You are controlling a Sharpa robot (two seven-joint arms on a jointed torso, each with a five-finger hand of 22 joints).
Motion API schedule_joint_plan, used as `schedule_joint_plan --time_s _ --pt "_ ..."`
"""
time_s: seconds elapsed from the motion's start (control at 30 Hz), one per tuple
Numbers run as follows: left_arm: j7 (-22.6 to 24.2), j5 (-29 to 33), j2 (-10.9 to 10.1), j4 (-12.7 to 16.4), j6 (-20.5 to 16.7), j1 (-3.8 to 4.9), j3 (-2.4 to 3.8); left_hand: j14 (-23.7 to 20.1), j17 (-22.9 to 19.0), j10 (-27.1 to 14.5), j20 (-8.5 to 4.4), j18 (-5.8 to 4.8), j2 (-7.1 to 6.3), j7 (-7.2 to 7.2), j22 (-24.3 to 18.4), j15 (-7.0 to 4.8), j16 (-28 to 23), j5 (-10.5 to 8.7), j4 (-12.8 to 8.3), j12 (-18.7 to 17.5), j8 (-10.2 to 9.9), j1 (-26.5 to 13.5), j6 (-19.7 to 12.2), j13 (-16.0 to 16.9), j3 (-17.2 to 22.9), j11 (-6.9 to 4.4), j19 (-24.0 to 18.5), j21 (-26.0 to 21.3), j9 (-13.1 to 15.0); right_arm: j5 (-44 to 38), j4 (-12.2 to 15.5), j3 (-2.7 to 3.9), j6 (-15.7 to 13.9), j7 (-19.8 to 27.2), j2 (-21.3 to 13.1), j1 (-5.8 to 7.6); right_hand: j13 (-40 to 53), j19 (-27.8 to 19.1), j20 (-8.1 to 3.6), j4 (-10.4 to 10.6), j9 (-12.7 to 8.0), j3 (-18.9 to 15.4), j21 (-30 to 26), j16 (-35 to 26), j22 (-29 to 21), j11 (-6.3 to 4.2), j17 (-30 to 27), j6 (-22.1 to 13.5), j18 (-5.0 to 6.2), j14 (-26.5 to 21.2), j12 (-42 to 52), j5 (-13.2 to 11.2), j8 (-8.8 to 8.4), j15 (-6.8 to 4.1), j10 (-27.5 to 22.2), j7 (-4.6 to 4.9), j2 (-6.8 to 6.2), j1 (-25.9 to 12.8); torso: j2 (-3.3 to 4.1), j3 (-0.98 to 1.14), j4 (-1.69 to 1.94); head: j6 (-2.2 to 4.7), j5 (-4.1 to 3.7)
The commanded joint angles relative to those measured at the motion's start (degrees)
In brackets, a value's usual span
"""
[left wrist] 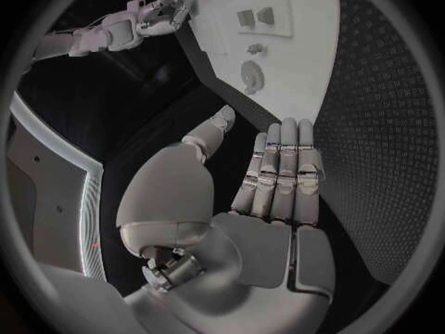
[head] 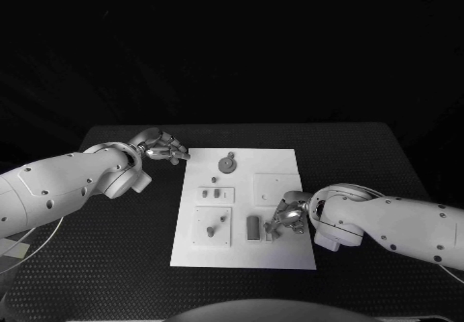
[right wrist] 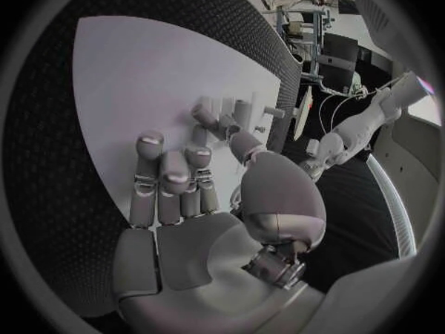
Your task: Assemble the parts on the task board
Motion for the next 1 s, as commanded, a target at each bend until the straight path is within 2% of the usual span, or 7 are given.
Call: schedule_joint_plan --time_s 0.03,0.3,0.5,0.67,0.73,0.8,1.0 --pt "0.3 -0.2 0.0 0.2 0.6 0.06 0.03 0.4 0.1 0.4 0.02 0.86 -0.04 -0.09 -0.1 0.16 -0.2 -0.15 0.3 -0.3 0.4 -0.2 0.4 0.1 0.1 0.17 -0.1 0.1 -0.1 -7.2 -0.1 -0.14 3.1 -1.6 -0.1 -0.20 -0.1 0.7 -0.06 0.7 -0.1 0.2 -0.3 -0.2 0.5 0.26 -0.1 -0.1 1.59 -0.2 -0.1 0.2 0.29 0.00 -0.3 0.44 -0.35 -1.1 0.00 0.01 0.00 0.00 -0.03" --pt "0.3 -0.2 0.0 0.2 0.6 0.06 0.03 0.4 0.1 0.4 0.03 0.85 -0.05 -0.09 -0.1 0.16 -0.3 -0.15 0.3 -0.3 0.4 -0.1 0.4 0.1 0.1 0.17 -0.1 0.1 -0.1 -8.2 0.2 -0.15 3.6 -1.6 -0.1 -0.26 -0.2 0.9 -0.17 1.5 -0.4 1.1 -0.5 -0.3 0.4 0.24 -0.1 0.0 1.59 0.0 0.0 0.2 0.41 -0.02 -0.3 0.42 -1.36 -2.5 0.00 0.01 0.01 -0.02 -0.09" --pt "0.3 -0.2 0.0 0.2 0.6 0.06 0.03 0.4 0.1 0.4 0.03 0.85 -0.04 -0.08 -0.1 0.16 -0.3 -0.15 0.4 -0.3 0.4 -0.1 0.4 0.1 0.1 0.17 -0.1 0.1 -0.1 -8.0 0.3 -0.15 2.8 -0.9 -0.1 -0.30 -0.2 1.0 -0.22 1.9 -0.5 1.4 -0.4 -0.3 0.4 0.18 0.0 0.1 1.59 0.1 0.1 0.2 0.56 -0.05 -0.2 0.36 -1.15 -2.8 -0.01 0.01 0.00 0.00 -0.10" --pt "0.3 -0.2 0.0 0.2 0.6 0.06 0.03 0.4 0.2 0.4 0.03 0.85 -0.03 -0.08 -0.1 0.16 -0.3 -0.15 0.4 -0.3 0.4 -0.2 0.4 0.1 0.1 0.17 -0.1 0.1 -0.1 -5.5 0.4 -0.15 2.4 0.6 -0.1 -0.30 -0.2 1.2 -0.22 2.0 -0.5 1.8 -0.3 -0.2 0.5 0.04 0.0 0.6 1.59 0.3 0.3 0.2 0.88 -0.08 0.2 0.20 0.25 -3.3 -0.01 0.00 0.02 -0.01 -0.06" --pt "0.2 -0.2 0.0 0.2 0.5 0.06 0.03 0.4 0.2 0.4 0.03 0.85 -0.03 -0.08 -0.1 0.16 -0.3 -0.15 0.4 -0.3 0.4 -0.2 0.4 0.1 0.1 0.17 -0.1 0.1 -0.1 -4.8 0.4 -0.15 2.4 1.3 -0.1 -0.30 -0.2 1.2 -0.15 2.0 -0.6 1.8 -0.3 -0.1 0.6 -0.04 0.1 0.8 1.59 0.3 0.4 0.2 1.04 -0.08 0.4 0.12 1.26 -3.8 -0.01 0.00 0.03 -0.02 -0.06" --pt "0.2 -0.2 0.0 0.2 0.5 0.06 0.03 0.4 0.2 0.4 0.03 0.84 -0.03 -0.08 -0.1 0.16 -0.3 -0.15 0.4 -0.3 0.4 -0.2 0.4 0.1 0.1 0.17 -0.1 0.1 -0.1 -4.4 0.5 -0.15 2.5 1.9 -0.2 -0.30 -0.2 1.2 -0.12 1.9 -0.7 1.8 -0.2 -0.1 0.7 -0.06 0.1 0.9 1.59 0.3 0.5 0.2 1.10 -0.09 0.5 0.09 1.62 -4.0 -0.01 0.00 0.01 -0.02 -0.06" --pt "0.3 -0.2 0.1 0.1 0.6 0.05 0.03 0.4 0.2 0.4 0.03 0.84 -0.03 -0.08 -0.1 0.16 -0.3 -0.15 0.4 -0.3 0.4 -0.2 0.4 0.1 0.1 0.17 -0.1 0.1 -0.1 -3.0 0.8 -0.15 2.8 4.1 -0.2 -0.30 -0.3 1.1 -0.02 0.6 -1.1 2.2 0.0 0.1 0.9 -0.18 0.2 1.4 1.59 0.4 0.6 0.2 1.34 -0.10 1.0 -0.03 4.14 -4.2 -0.01 0.00 0.02 -0.09 -0.03"
